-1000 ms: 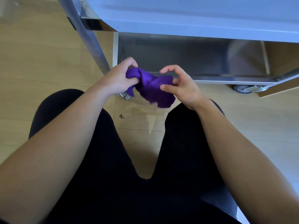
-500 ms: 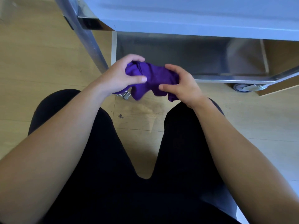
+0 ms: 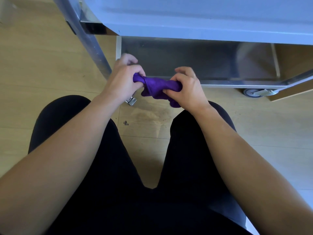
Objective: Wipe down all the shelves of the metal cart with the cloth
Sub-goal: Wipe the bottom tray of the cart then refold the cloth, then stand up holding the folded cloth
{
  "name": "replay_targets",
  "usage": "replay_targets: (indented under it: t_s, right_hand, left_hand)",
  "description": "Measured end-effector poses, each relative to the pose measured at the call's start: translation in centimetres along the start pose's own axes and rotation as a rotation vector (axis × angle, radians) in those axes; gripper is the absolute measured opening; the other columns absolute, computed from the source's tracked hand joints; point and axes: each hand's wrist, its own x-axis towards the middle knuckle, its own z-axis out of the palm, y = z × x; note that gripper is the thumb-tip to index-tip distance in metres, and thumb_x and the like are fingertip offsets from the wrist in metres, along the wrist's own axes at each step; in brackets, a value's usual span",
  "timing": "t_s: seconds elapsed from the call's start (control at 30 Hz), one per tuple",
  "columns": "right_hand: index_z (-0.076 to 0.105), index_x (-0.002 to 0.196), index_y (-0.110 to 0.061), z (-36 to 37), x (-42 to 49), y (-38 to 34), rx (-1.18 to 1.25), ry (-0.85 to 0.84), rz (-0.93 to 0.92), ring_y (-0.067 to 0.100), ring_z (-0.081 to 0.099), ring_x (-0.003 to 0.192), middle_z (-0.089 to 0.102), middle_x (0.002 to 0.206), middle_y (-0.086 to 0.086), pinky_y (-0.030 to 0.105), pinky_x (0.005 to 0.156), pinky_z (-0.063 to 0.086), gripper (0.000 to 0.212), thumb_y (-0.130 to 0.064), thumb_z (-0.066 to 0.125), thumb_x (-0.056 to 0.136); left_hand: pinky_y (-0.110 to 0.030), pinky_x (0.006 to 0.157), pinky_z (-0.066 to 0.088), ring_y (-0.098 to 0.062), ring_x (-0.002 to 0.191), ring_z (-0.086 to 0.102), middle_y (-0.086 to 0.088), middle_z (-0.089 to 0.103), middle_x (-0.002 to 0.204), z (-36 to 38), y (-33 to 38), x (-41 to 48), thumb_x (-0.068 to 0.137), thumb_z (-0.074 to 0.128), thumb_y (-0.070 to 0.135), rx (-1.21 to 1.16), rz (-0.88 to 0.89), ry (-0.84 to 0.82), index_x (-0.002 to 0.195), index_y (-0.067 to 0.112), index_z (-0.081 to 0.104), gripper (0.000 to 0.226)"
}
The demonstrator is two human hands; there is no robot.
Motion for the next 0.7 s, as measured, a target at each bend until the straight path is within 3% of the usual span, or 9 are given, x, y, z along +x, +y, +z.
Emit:
replay_targets:
  t_s: [0.13, 0.2, 0.37, 0.5, 0.7]
  right_hand:
    - [0.062, 0.097, -0.019, -0.1, 0.0, -0.6, 0.065, -0.099, 0.039, 0.009, 0.062, 0.074, 0.067, 0.085, -0.003, 0.023, 0.069, 0.051, 0.02, -0.019, 0.069, 0.079]
    - [0.058, 0.105, -0.025, 0.2, 0.0, -0.8, 0.04, -0.153, 0.061, 0.011, 0.063, 0.068, 0.067, 0.079, -0.004, 0.025, 0.065, 0.053, 0.026, -0.022, 0.067, 0.081]
    - [0.062, 0.108, -0.021, 0.7, 0.0, -1.3, -0.004, -0.168, 0.061, 0.016, 0.063, 0.077, 0.068, 0.088, -0.001, 0.032, 0.071, 0.054, 0.026, -0.02, 0.064, 0.082]
    - [0.06, 0.106, -0.021, -0.1, -0.9, -2.7, -0.035, -0.172, 0.1, 0.019, 0.062, 0.075, 0.063, 0.082, -0.004, 0.033, 0.067, 0.054, 0.023, -0.02, 0.062, 0.083]
    - [0.059, 0.104, -0.024, -8.2, -4.1, -9.2, -0.062, -0.237, 0.25, 0.026, 0.062, 0.079, 0.067, 0.086, 0.002, 0.036, 0.068, 0.054, 0.024, -0.023, 0.062, 0.081]
  left_hand:
    - [-0.032, 0.07, 0.046, -0.021, 0.083, 0.06, 0.003, 0.066, 0.089, -0.4, 0.1, -0.2, 0.081, 0.072, 0.016, 0.052, -0.017, -0.12, 0.091, 0.019, 0.068, 0.011]
    - [-0.035, 0.069, 0.051, -0.02, 0.078, 0.062, 0.004, 0.068, 0.081, -0.4, 0.2, -0.4, 0.081, 0.072, 0.019, 0.056, -0.05, -0.161, 0.09, 0.023, 0.068, 0.011]
    - [-0.037, 0.068, 0.053, -0.019, 0.076, 0.063, 0.004, 0.07, 0.078, -0.7, 0.2, -0.3, 0.082, 0.069, 0.016, 0.018, -0.08, -0.18, 0.088, 0.022, 0.068, 0.008]
    - [-0.039, 0.066, 0.055, -0.017, 0.073, 0.063, 0.006, 0.069, 0.078, -1.5, 1.4, -0.7, 0.08, 0.062, 0.009, 0.055, -0.074, -0.167, 0.088, 0.022, 0.067, 0.017]
    - [-0.04, 0.069, 0.053, -0.021, 0.078, 0.059, 0.001, 0.064, 0.085, -8.2, 9.4, -3.8, 0.078, 0.063, 0.008, 0.127, -0.078, -0.265, 0.091, 0.017, 0.065, 0.016]
